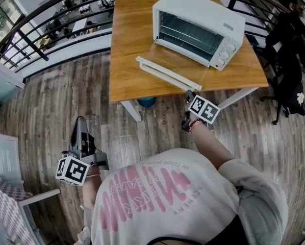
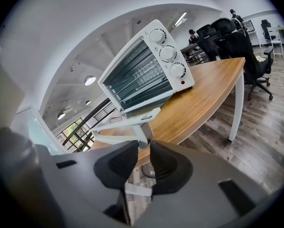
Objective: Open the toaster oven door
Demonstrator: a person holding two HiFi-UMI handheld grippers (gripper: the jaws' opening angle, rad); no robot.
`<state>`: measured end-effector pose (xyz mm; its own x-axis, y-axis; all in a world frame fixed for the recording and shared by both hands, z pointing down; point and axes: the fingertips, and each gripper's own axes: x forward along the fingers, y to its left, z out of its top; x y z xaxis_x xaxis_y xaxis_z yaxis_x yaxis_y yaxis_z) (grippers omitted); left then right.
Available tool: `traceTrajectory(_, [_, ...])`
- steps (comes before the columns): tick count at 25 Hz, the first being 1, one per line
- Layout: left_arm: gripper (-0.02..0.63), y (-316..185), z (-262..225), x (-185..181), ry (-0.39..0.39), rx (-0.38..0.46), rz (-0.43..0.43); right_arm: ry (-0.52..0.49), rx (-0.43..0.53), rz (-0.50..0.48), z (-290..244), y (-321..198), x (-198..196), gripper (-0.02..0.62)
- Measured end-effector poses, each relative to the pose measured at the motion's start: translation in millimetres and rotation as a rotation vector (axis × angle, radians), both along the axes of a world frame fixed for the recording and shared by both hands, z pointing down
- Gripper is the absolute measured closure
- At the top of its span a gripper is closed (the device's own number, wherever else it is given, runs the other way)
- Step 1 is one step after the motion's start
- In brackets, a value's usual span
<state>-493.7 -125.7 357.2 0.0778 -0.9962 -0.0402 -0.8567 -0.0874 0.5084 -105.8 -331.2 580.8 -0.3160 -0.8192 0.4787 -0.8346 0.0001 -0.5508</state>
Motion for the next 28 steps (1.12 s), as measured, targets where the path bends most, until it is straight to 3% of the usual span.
traceTrajectory(11, [0.584, 2.9, 7.1, -9.5, 0.010, -0.014, -0.024, -0.025, -0.065, 0.019, 17.3, 1.3, -1.5, 0.511])
traceTrajectory(28, [0.584, -9.9, 1.1, -13.9, 0.005, 0.004, -0.023, 0.027, -0.120, 0.010, 37.2, -0.3, -0.2, 0.511])
